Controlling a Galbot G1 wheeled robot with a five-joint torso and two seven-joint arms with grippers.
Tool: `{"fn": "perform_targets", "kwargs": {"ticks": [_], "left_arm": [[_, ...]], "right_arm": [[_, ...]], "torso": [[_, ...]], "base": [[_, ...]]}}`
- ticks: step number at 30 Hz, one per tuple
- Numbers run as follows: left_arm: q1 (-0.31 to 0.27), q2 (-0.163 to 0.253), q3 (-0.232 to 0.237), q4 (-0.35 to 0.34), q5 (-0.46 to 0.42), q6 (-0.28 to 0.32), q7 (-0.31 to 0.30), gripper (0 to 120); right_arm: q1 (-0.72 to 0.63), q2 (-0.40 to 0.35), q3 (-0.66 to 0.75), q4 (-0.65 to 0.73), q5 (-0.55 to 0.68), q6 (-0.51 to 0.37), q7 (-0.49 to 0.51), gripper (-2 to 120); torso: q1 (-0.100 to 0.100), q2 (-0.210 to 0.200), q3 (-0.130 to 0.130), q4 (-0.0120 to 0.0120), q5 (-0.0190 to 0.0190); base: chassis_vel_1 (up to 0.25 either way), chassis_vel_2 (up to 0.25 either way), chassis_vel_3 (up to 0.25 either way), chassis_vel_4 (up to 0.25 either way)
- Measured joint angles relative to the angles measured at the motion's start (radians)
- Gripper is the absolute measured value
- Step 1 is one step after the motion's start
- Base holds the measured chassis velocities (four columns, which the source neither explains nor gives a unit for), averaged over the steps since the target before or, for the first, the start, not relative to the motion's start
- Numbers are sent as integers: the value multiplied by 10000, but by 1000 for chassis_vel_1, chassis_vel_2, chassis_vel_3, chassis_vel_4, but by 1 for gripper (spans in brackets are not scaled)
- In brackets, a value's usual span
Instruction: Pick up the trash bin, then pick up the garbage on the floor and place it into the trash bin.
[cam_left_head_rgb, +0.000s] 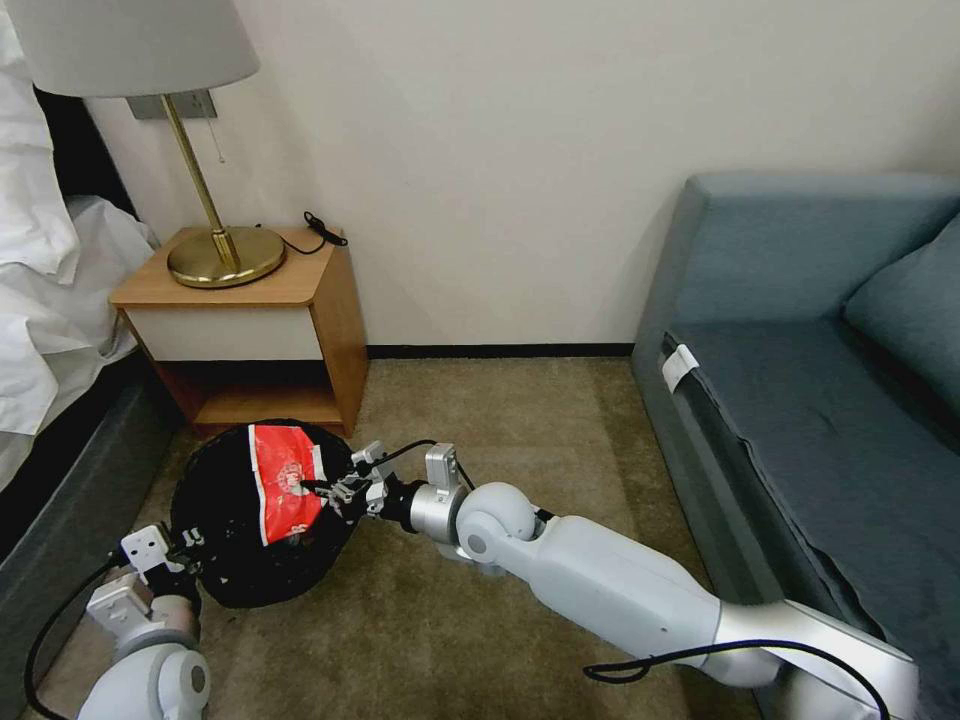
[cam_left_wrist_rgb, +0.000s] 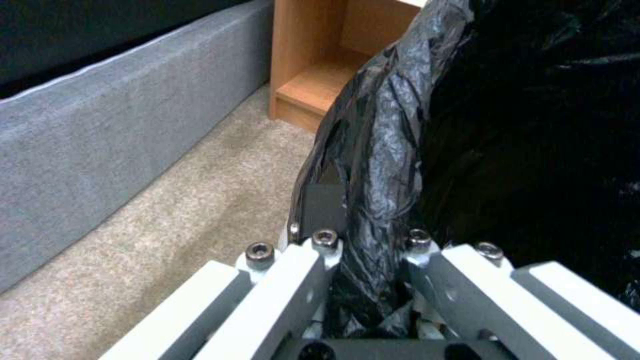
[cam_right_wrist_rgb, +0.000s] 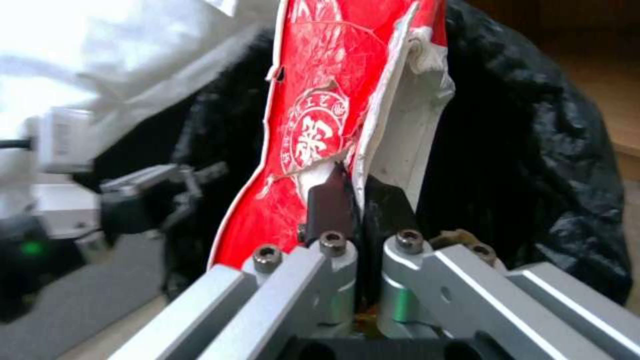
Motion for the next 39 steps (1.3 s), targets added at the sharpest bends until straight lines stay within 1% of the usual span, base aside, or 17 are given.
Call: {"fn": "perform_targets", "kwargs": {"ticks": [3,5,10,11,12,14,17,19,20,22,23,24,25,26,28,32,39], "left_arm": [[18,-59,70,-84,56,4,17,2],[35,-101,121,-118,95,12,24,2],[26,-131,139,-96,145,14,24,2],[25,-143,139,-73,156,14,24,2],[25,-143,139,-73,156,14,24,2],[17,-150,128,-48,164,14,22,2],[13,-150,117,-42,164,15,18,2],[6,-128,67,-33,152,14,-19,2],[6,-128,67,-33,152,14,-19,2],[5,-115,58,-72,77,28,-91,2],[5,-115,58,-72,77,28,-91,2],[-4,-106,58,-89,-49,28,-185,2],[-4,-106,58,-89,-49,28,-185,2],[-6,-85,58,-107,-217,28,-290,2],[6,-63,58,-128,-313,28,-325,2],[119,62,37,-283,-810,112,-476,2],[276,144,95,-480,-1382,267,-657,2]], "right_arm": [[-2,57,2,-125,-61,-5,134,10],[-66,74,10,-130,-116,-8,192,22],[-140,46,43,-78,-157,-8,209,35],[-163,36,45,-7,-159,-9,226,44],[-163,36,45,-7,-159,-9,226,44],[-201,26,117,148,-181,-9,289,55],[-206,10,208,217,-188,-9,326,59],[-172,-126,648,342,-205,-9,650,74],[-172,-126,648,342,-205,-9,650,74],[-125,-369,1063,389,-437,-318,1487,84],[-125,-369,1063,389,-437,-318,1487,84],[-132,-548,1280,456,-623,-969,2524,90],[-132,-548,1280,456,-623,-969,2524,90],[-205,-802,1460,553,-723,-1485,3401,96],[-272,-979,1548,622,-792,-1682,3713,98],[-889,-2174,2050,999,-1088,-2235,5083,100],[-2263,-3128,3028,1381,-1702,-2409,5896,100]], "torso": [[0,0,0,-2,1],[0,0,0,-1,1],[0,0,0,-2,1],[0,0,0,-2,1],[0,0,0,-2,1],[0,0,0,-1,1],[0,0,0,-1,1],[0,0,0,0,1],[0,0,0,0,1],[0,0,0,-1,2],[0,0,0,-1,2],[0,0,0,-1,3],[0,0,0,-1,3],[0,0,0,0,2],[0,0,0,1,3],[0,0,0,-5,4],[0,0,-1,-2,4]], "base": [[0,0,0,0],[0,0,0,0],[0,0,0,0],[0,0,0,0],[0,0,0,0],[0,0,0,0],[0,0,0,0],[0,0,0,0],[0,0,0,0],[0,0,0,0],[0,0,0,0],[0,0,0,0],[0,0,0,0],[0,0,0,0],[0,0,0,0],[0,0,0,0],[0,0,0,0]]}}
